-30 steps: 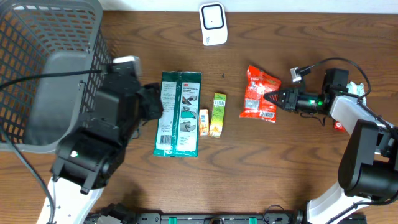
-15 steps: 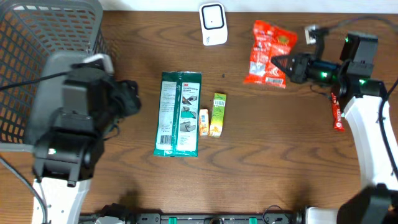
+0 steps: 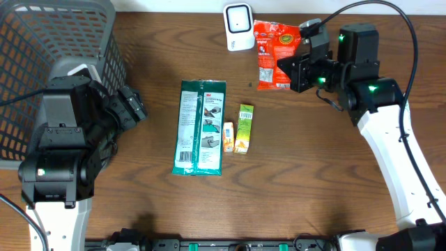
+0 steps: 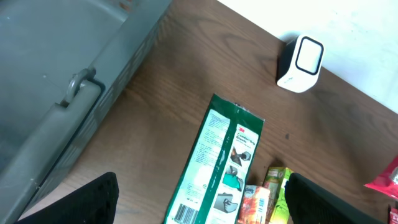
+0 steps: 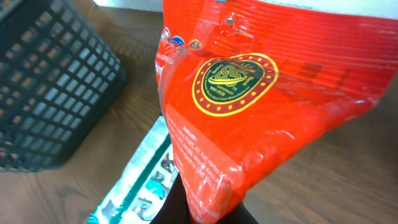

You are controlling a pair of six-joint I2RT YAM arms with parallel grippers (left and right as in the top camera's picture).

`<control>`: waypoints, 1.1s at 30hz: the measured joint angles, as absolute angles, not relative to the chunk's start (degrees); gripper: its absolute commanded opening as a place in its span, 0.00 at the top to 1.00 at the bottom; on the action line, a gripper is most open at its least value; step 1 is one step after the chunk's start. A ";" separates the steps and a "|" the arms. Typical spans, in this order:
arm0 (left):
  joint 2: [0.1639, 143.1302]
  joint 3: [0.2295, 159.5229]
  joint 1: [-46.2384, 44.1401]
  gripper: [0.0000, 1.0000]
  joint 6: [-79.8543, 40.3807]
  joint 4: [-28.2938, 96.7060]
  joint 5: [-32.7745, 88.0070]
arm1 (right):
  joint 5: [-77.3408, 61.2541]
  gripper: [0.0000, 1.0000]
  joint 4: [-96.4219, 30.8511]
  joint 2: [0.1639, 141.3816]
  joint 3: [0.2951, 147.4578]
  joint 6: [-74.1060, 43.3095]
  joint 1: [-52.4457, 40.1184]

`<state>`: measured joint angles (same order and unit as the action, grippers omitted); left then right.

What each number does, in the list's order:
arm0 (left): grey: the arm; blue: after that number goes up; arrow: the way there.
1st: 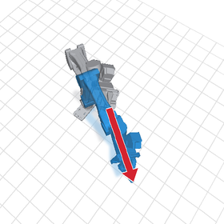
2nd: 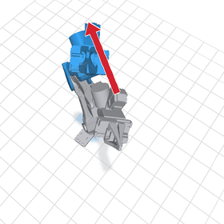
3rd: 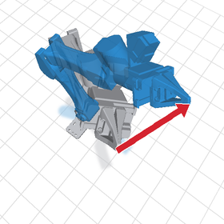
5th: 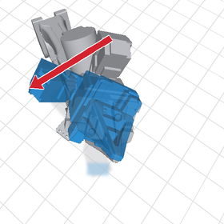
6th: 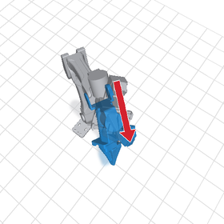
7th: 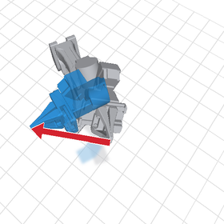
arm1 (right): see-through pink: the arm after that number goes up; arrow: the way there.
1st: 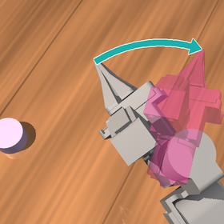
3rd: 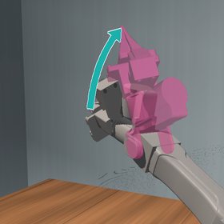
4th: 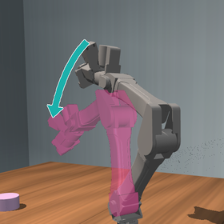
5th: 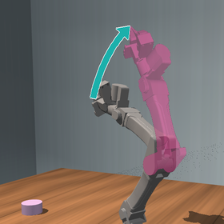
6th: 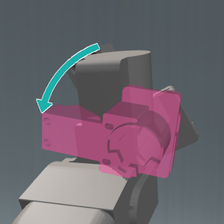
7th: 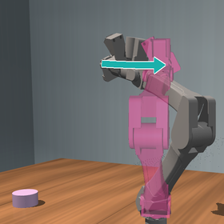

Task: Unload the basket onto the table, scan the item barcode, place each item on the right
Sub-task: 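Hold the Hacks bag in front of the white scanner with right gripper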

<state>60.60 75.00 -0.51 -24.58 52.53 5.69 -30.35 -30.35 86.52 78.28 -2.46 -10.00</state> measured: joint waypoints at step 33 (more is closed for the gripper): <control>60.60 75.00 -0.51 0.13 -24.58 52.53 5.72 | -52.16 0.99 -25.89 86.52 78.28 -6.13 -7.20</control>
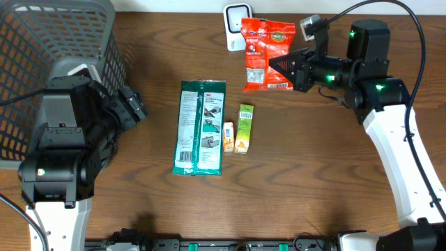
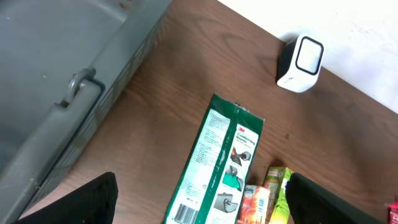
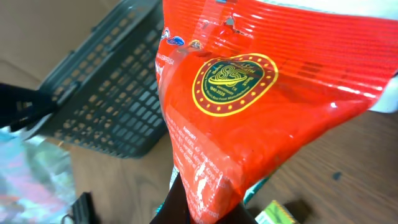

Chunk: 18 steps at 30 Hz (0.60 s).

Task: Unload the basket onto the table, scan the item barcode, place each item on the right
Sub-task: 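Hold the Hacks bag in front of the white scanner with right gripper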

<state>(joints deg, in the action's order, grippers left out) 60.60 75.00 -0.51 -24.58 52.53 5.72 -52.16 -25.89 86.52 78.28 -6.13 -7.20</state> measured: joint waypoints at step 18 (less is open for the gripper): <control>60.64 75.05 -0.51 0.13 -24.60 47.44 5.93 | -58.89 0.99 -29.45 86.52 78.28 -6.55 -7.20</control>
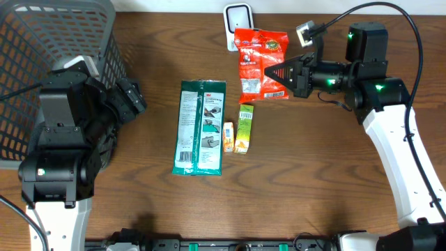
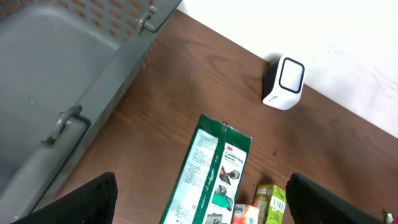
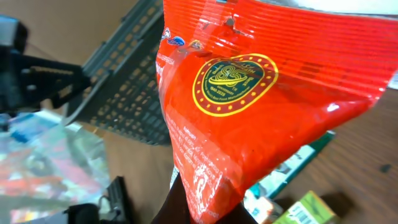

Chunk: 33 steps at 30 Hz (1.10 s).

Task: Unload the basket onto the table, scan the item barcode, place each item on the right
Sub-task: 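Hold the Hacks bag in front of the white scanner with right gripper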

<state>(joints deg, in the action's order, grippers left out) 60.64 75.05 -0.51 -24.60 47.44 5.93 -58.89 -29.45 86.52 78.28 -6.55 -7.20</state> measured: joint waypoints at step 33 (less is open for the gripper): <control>75.33 75.13 -17.82 0.27 -8.71 23.05 59.53 | -76.34 0.99 -18.39 86.52 78.28 -24.84 -7.31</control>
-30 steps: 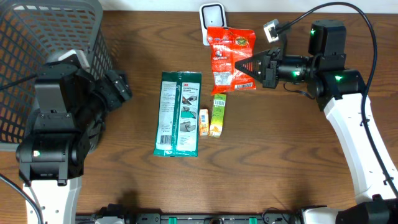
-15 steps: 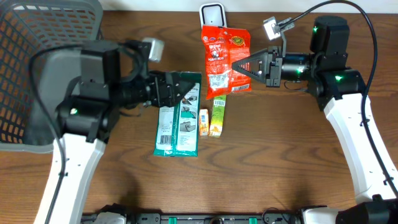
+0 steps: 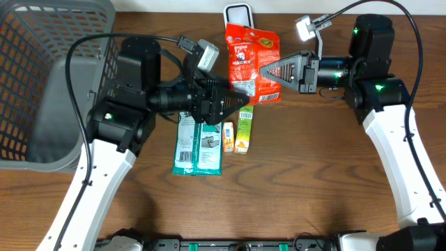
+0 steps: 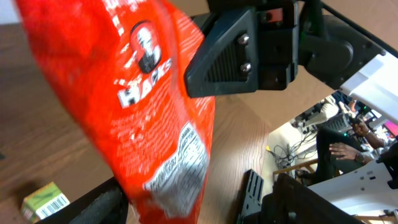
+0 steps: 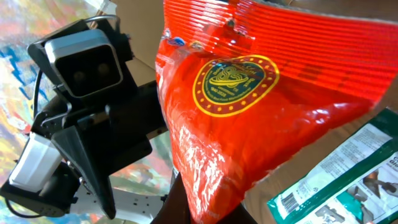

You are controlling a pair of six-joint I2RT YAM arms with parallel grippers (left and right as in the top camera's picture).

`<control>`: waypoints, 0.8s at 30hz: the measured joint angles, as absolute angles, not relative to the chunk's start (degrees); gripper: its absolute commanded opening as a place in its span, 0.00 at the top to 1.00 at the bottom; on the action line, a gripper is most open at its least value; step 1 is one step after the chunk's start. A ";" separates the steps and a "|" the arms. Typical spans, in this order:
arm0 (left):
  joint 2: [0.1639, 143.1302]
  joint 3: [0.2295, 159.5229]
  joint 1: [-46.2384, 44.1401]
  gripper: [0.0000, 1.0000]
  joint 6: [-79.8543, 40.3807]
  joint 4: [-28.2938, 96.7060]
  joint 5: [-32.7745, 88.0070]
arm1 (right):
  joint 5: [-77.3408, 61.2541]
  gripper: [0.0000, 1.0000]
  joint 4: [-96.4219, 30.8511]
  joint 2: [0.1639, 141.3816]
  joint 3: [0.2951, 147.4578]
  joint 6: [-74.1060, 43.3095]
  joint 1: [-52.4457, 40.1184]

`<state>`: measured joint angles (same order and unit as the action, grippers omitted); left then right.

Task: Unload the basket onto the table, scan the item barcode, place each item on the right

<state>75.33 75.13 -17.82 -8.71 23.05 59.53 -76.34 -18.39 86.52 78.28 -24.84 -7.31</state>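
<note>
A red snack bag (image 3: pixel 249 59) hangs above the table just in front of the white scanner (image 3: pixel 238 15). My right gripper (image 3: pixel 268 71) is shut on the bag's right edge; in the right wrist view the bag (image 5: pixel 249 106) fills the frame above the pinching jaws. My left gripper (image 3: pixel 237 101) reaches in from the left below the bag. In the left wrist view it (image 4: pixel 196 200) stands open, and the bag's (image 4: pixel 143 106) lower end with its printed white panel hangs between the spread jaws, close to the left one.
A green flat packet (image 3: pixel 198 143) lies mid-table, partly under the left arm. Two small boxes, green (image 3: pixel 244 129) and orange (image 3: pixel 227 137), lie beside it. A grey mesh basket (image 3: pixel 49 70) fills the far left.
My left arm has swung from beside the basket to mid-table, its open gripper now under the red bag. The right gripper holds the bag slightly further left and higher.
The right gripper first held the red bag right of the scanner, with the left arm parked by the basket. The bag then stood further left at each moment, in front of the scanner. Now the left gripper has come across and stands open around the bag's lower end.
</note>
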 measured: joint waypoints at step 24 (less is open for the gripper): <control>76.42 75.13 -18.55 0.29 -8.69 23.59 55.05 | -76.86 0.99 -13.19 86.52 78.30 -30.39 -12.53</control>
